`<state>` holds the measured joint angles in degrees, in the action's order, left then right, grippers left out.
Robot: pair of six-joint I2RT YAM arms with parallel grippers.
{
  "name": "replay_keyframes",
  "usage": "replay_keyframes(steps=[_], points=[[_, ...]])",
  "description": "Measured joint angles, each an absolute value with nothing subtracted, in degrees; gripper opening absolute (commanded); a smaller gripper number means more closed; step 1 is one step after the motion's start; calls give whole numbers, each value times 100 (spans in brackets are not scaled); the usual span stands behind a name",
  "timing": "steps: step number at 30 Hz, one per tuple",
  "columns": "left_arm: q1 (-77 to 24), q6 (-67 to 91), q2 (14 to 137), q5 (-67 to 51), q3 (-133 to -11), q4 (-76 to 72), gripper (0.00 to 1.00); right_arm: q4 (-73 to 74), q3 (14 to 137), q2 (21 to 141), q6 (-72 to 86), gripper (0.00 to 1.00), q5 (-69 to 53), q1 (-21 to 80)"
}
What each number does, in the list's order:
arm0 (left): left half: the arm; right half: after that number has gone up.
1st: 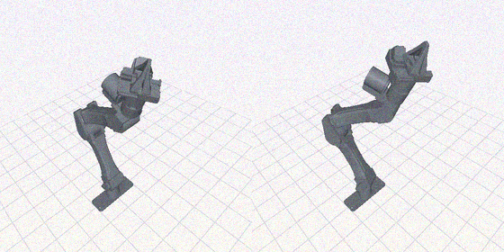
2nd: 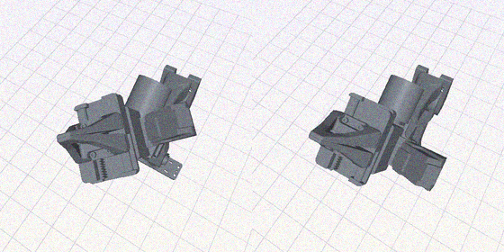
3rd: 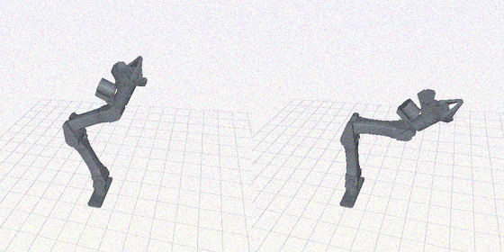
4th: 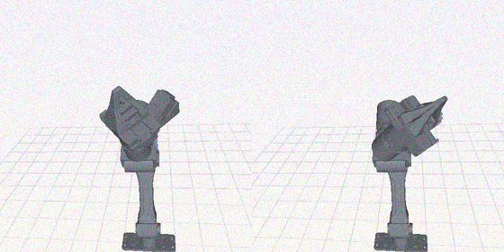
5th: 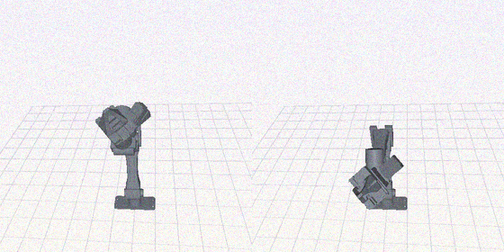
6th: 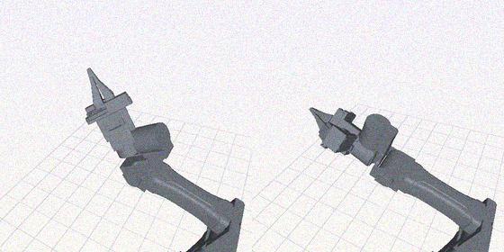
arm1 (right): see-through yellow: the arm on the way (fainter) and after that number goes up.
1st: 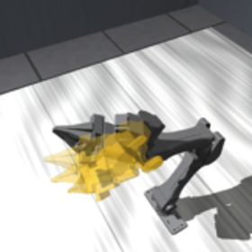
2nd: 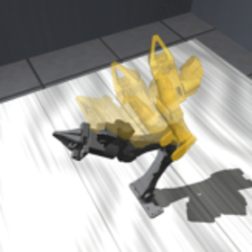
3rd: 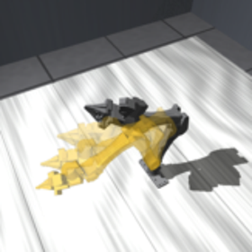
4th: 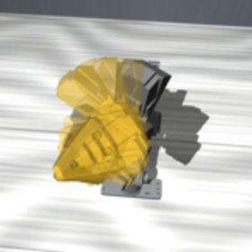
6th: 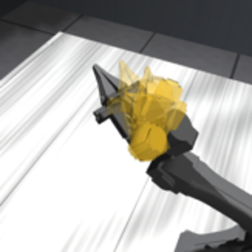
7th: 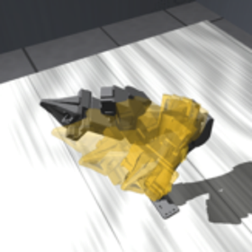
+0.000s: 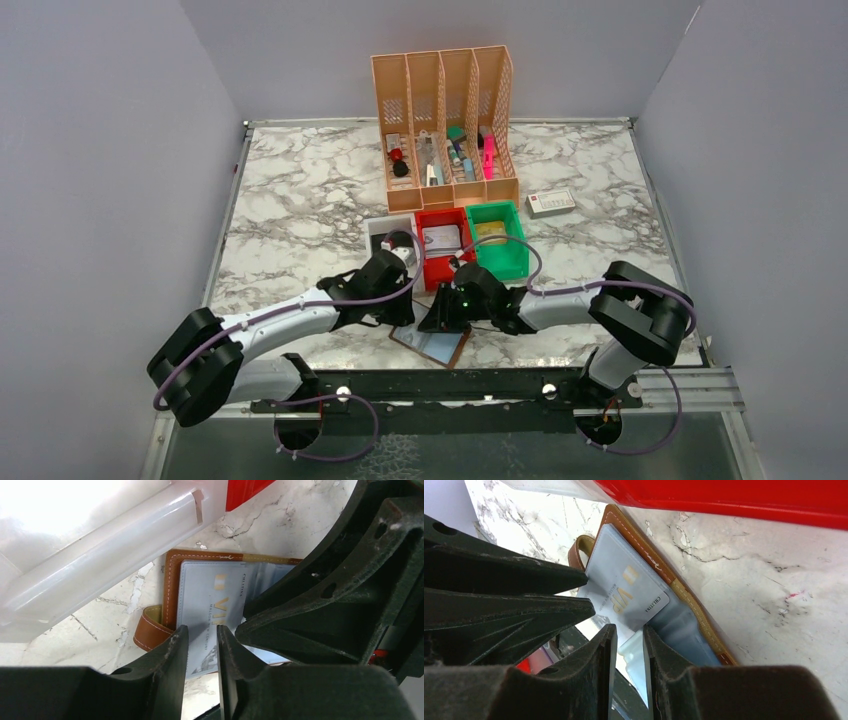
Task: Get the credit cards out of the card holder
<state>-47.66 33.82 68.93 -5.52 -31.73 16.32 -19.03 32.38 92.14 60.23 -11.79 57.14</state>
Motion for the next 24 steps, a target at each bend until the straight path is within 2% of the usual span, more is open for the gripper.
replay_keyframes(steps=[2,5,19,21,24], points=[[-4766,3382,6893,-589,-3155,1616,24,-1876,3242,9212,6066,32,-1160,5714],[-4766,3378,6921,-683,-3135,1570,23,-1879,3242,9212,6134,32,-1146,5714],[-4777,3422,7072,-1009,-2932,1258,28,-2604,2961,9358,6580,30,-1382,5537],[-4777,3446,7072,-1009,-2923,1245,25,-2606,2961,9360,6591,29,-1389,5537],[-4777,3474,7072,-1009,-2923,1236,15,-2606,2961,9362,6593,28,-1389,5537]])
